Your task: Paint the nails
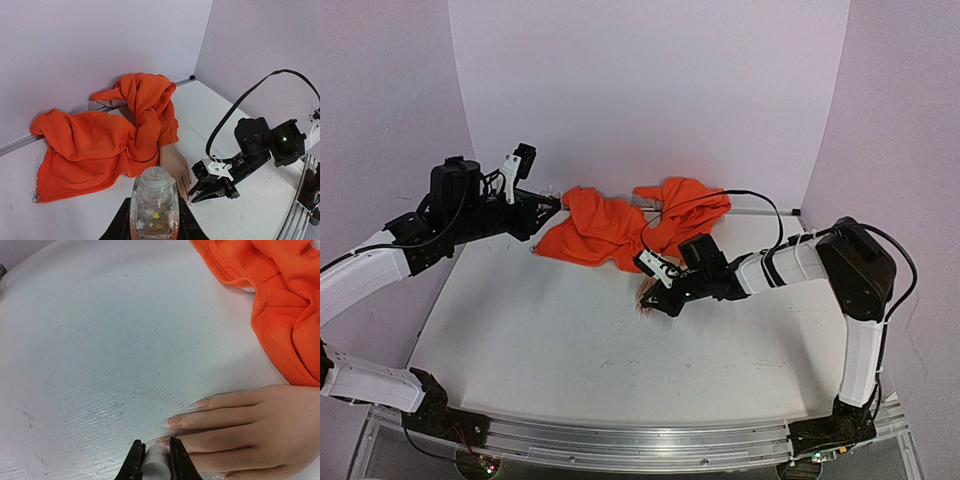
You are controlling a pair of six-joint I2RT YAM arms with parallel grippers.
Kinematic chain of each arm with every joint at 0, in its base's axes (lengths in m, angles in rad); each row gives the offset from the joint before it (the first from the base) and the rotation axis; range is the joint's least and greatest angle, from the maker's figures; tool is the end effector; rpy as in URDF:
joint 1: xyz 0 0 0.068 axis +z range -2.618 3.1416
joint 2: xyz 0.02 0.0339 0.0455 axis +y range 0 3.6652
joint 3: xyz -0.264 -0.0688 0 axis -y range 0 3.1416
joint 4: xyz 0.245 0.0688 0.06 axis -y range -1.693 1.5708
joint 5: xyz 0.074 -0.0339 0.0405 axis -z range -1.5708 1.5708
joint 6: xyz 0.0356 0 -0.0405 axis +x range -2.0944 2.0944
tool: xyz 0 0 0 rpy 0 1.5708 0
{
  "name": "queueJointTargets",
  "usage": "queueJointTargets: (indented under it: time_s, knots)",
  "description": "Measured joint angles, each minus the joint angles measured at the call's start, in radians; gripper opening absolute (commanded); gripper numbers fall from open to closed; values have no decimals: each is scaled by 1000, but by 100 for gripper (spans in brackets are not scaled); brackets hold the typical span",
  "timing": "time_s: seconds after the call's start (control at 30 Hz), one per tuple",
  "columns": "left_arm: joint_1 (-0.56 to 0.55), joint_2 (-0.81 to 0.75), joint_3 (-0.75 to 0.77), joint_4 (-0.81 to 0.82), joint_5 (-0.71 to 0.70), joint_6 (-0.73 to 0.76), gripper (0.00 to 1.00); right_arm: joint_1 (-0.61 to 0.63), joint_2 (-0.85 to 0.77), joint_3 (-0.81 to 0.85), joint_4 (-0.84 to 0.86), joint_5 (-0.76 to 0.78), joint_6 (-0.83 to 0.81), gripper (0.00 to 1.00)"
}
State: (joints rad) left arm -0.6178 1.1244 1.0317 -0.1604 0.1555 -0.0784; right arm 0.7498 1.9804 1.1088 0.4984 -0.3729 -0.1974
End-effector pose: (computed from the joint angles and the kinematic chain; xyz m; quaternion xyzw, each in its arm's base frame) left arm 0.2097 -0.1558 0.3614 0.2559 0.7471 -0.2659 0.5528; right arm 0.3048 0.3015 0.1677 -0.4632 0.6747 0.2984 0.4911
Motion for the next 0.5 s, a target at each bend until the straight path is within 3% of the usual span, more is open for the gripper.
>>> queueJointTargets:
  time_s: [0.5]
  knots:
    - [5,0,0,0,2,0,0,9,30,14,-11,31,0,0]
